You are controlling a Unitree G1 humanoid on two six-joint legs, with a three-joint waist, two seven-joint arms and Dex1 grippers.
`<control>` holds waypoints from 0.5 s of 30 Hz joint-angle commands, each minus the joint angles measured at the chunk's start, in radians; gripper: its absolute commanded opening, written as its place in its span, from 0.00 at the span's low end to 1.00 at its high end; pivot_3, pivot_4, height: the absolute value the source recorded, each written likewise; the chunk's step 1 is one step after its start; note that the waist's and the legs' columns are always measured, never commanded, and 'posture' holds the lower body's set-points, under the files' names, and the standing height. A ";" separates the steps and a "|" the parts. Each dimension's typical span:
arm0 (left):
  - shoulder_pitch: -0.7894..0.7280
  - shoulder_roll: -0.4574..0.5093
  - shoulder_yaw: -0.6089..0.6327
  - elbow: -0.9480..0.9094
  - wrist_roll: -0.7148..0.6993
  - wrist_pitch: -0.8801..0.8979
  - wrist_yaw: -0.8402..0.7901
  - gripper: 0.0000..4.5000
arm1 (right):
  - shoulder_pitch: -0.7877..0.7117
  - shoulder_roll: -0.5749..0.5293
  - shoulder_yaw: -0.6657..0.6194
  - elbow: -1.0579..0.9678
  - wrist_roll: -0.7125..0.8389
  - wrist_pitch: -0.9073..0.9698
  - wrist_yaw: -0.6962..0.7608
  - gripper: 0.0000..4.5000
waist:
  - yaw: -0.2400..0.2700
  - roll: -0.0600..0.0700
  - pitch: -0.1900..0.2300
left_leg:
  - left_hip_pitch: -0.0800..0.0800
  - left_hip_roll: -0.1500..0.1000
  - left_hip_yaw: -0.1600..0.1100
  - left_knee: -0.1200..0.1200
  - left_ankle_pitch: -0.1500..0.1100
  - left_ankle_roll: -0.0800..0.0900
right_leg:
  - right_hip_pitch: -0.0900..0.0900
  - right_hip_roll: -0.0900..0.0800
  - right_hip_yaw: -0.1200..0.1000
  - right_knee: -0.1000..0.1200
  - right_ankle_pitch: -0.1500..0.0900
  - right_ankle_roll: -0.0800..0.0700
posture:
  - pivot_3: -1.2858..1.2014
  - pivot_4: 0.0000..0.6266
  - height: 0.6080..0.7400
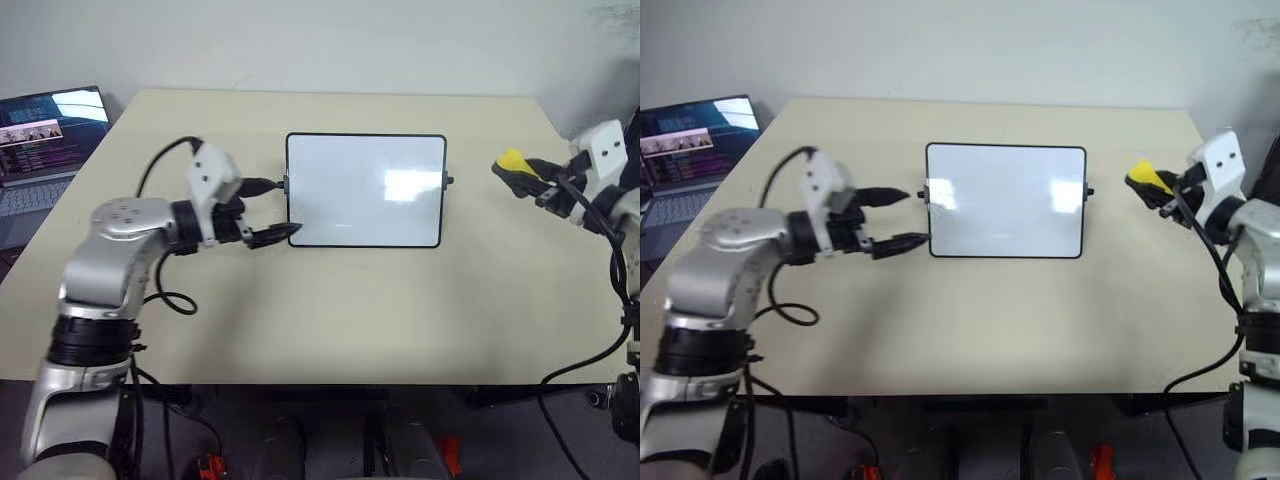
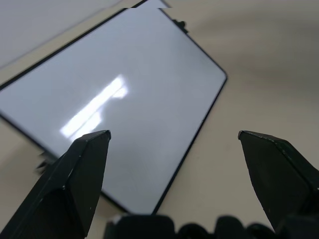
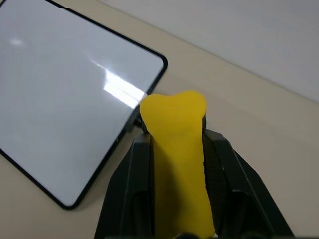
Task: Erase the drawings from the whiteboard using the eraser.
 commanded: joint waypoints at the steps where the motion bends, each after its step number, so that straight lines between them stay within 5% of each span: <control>1: -0.054 -0.064 -0.072 0.024 0.014 -0.038 -0.029 1.00 | 0.065 -0.006 -0.089 -0.091 0.041 0.087 -0.074 0.22 | 0.002 0.000 0.000 | 0.000 0.000 0.000 0.001 0.000 0.000 | 0.000 0.000 0.000 0.000 0.000 0.000 | 0.52 0.24 1.00; 8: -0.149 -0.295 -0.219 0.174 0.086 -0.148 -0.036 1.00 | 0.212 0.054 -0.194 -0.210 0.059 0.311 -0.291 0.22 | 0.006 0.000 0.000 | 0.000 -0.001 0.000 0.007 0.000 0.000 | 0.004 0.000 0.000 0.000 0.000 0.005 | 0.52 0.24 1.00; 15: -0.190 -0.434 -0.281 0.286 0.118 -0.194 -0.065 1.00 | 0.242 0.111 -0.172 -0.148 0.012 0.300 -0.395 0.22 | -0.006 0.002 -0.001 | 0.001 -0.001 0.001 0.009 0.000 0.000 | 0.004 0.000 0.003 0.000 0.001 0.009 | 0.52 0.24 1.00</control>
